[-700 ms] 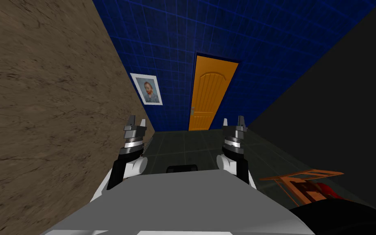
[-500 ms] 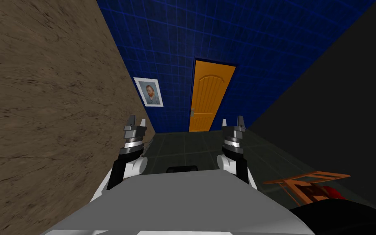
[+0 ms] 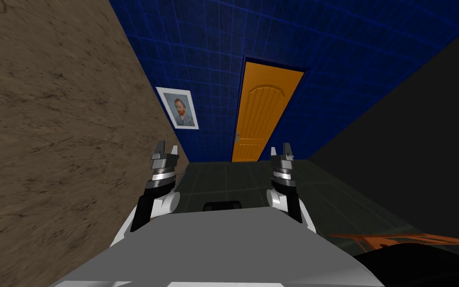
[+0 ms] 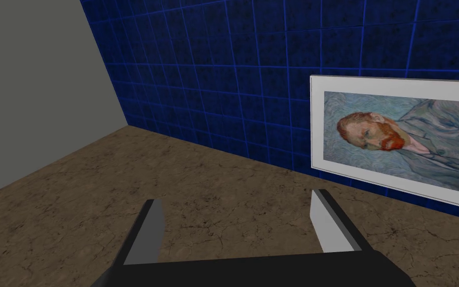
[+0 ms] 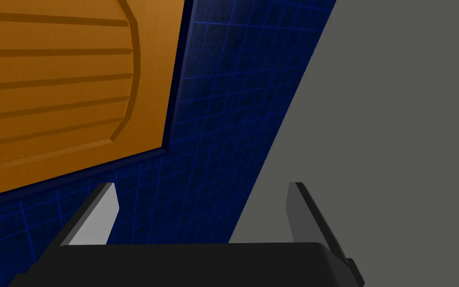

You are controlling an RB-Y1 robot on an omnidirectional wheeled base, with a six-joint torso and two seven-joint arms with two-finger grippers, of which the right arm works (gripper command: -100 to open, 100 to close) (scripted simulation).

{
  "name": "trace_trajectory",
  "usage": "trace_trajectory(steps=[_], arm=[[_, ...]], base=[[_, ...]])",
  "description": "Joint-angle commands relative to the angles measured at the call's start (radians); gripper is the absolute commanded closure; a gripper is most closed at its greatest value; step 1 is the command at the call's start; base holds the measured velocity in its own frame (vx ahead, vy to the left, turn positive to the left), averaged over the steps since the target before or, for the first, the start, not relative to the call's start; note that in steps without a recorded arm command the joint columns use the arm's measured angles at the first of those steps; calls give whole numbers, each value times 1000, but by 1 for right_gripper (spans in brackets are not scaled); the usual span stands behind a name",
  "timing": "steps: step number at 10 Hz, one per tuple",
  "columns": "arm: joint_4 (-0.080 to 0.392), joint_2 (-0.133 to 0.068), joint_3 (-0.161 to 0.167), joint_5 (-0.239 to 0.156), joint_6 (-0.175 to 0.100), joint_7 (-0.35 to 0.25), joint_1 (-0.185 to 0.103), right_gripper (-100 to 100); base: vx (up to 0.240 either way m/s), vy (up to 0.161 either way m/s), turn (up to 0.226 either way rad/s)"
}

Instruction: Pull the door open

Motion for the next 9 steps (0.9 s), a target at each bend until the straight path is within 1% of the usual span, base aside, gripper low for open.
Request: trace_trajectory(steps=[1, 2, 3, 4, 5, 6, 7, 9], arm=[[34, -15, -25, 40, -14, 22, -6, -100], [44, -19, -32, 53, -17, 30, -9, -100], [66, -27, -47, 81, -24, 45, -14, -100], [77, -31, -56, 96, -27, 53, -17, -100], [101, -38, -73, 126, -34, 70, -22, -100], [112, -42, -81, 142, -38, 78, -25, -100], [137, -48, -100, 174, -45, 95, -31, -100], [163, -54, -118, 208, -53, 114, -38, -100]], base=[[180, 17, 40], [153, -7, 40], [144, -3, 50], [138, 2, 43], [133, 30, 57], [133, 25, 28], [143, 7, 54], [134, 1, 42]])
